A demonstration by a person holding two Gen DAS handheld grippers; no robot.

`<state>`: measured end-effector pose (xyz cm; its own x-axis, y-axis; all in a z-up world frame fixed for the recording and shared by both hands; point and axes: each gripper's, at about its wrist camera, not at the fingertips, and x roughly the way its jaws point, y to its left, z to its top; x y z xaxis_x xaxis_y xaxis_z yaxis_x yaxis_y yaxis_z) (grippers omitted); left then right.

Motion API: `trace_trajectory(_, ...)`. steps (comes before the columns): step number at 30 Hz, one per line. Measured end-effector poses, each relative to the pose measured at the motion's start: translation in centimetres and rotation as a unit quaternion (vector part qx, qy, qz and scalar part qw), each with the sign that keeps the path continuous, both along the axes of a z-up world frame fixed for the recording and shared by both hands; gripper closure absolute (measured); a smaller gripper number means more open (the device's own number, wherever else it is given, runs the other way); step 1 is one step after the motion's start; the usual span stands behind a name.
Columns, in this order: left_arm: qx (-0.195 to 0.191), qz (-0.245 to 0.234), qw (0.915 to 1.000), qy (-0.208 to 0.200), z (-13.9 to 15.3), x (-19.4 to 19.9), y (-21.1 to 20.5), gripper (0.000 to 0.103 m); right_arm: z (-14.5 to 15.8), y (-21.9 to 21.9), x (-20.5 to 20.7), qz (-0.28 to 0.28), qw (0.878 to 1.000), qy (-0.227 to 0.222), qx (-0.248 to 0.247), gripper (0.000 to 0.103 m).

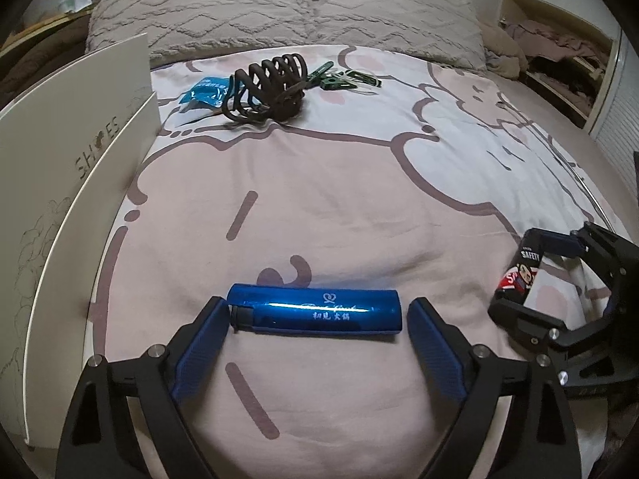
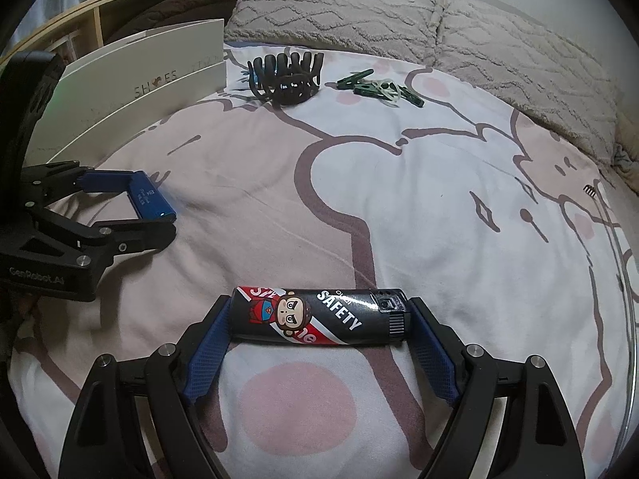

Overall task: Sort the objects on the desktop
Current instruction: 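Close the left gripper on the blue lighter while the right gripper closes on the black lighter, then lift both lighters and carry them toward the white box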

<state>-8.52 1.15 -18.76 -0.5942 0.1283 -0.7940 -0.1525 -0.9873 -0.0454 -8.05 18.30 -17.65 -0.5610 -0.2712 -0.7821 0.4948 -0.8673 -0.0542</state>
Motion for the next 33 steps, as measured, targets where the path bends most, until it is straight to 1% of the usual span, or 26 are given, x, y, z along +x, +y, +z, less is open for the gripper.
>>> trace_trajectory(2,-0.003,0.006,1.0000,0.006,0.1,0.1,-0.1,0.020,0.1,-0.1,0.3,-0.001,1.000,0.010,0.004,0.018)
trace_trajectory(5,0.006,0.006,0.9999,0.008,0.2,0.1,-0.3,0.021,0.3,-0.2,0.6,-0.004,1.000,0.025,0.010,0.019)
trace_trajectory(10,0.011,0.000,0.9998,0.014,0.5,0.3,-0.3,0.021,0.5,-0.1,0.6,-0.009,0.999,0.031,0.009,0.019)
trace_trajectory(13,0.017,-0.002,0.9997,0.014,0.7,0.2,-0.4,0.021,0.7,0.3,0.5,-0.025,0.999,0.038,0.010,0.019)
trace_trajectory(20,0.034,-0.007,0.9992,0.018,1.3,0.0,-0.5,0.021,1.3,1.3,0.0,-0.051,0.998,0.040,-0.009,0.019)
trace_trajectory(28,0.028,-0.020,0.9984,0.046,3.2,0.3,-0.4,0.021,2.4,2.2,-0.2,-0.087,0.995,0.053,-0.014,0.019)
trace_trajectory(33,0.014,-0.025,0.9976,0.063,4.3,0.2,-0.1,0.021,3.2,2.3,-0.1,-0.101,0.993,0.061,-0.014,0.019)
